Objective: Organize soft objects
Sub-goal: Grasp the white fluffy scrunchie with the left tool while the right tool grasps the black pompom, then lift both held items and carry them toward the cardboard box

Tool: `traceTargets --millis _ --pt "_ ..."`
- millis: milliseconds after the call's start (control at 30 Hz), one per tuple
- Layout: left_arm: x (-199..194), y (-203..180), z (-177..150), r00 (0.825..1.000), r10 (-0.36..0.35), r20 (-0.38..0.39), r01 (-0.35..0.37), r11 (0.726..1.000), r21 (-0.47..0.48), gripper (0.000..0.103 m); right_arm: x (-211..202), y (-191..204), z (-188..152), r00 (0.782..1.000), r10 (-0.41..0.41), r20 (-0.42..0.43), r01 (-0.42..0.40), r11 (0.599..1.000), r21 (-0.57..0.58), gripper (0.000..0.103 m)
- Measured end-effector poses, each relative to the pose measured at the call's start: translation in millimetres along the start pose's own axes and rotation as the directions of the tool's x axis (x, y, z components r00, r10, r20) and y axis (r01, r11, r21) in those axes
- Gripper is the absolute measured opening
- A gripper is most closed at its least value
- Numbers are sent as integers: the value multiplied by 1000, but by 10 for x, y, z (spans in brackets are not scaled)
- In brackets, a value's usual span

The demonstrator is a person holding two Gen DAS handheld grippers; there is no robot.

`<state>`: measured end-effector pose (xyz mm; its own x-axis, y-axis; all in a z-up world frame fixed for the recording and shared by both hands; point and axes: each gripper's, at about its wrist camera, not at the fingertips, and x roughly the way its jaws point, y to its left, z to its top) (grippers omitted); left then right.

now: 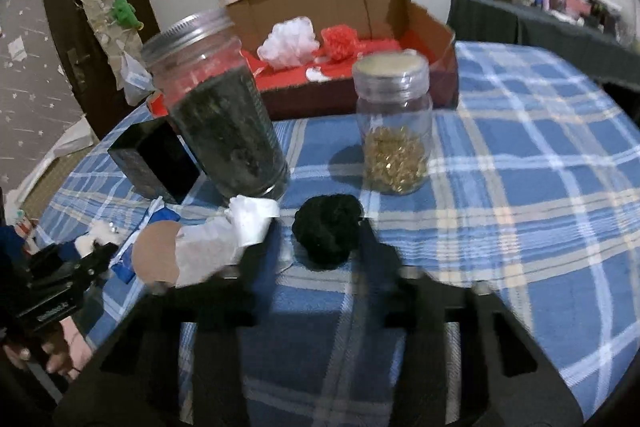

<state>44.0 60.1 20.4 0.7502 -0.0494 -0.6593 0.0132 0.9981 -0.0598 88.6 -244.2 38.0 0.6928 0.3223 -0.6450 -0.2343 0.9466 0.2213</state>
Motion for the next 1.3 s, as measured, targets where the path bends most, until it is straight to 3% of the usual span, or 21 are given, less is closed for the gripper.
traceTargets --millis 33,100,167,400,600,1300 --pt "22 4 -8 1000 -12 -7 12 1000 -1 38 -11 -7 -5 1000 7 4 -7 1000 3 26" --pt "-5 -21 -11 1000 -19 21 19 1000 20 33 -61 8 -12 1000 10 25 -10 1000 -4 25" --pt "-45 -40 5 999 -32 33 32 999 15 12 -128 49 -13 999 0 45 1 1000 -27 25" --pt "-165 -190 176 989 -130 68 128 991 28 11 -320 131 17 996 27 83 -23 999 -47 25" --pt "-211 -344 244 983 -157 91 152 987 58 11 -373 166 41 995 36 91 -31 998 -58 25" --pt "-260 -447 303 978 -178 106 169 982 87 11 -413 231 45 994 47 97 -40 996 -76 25"
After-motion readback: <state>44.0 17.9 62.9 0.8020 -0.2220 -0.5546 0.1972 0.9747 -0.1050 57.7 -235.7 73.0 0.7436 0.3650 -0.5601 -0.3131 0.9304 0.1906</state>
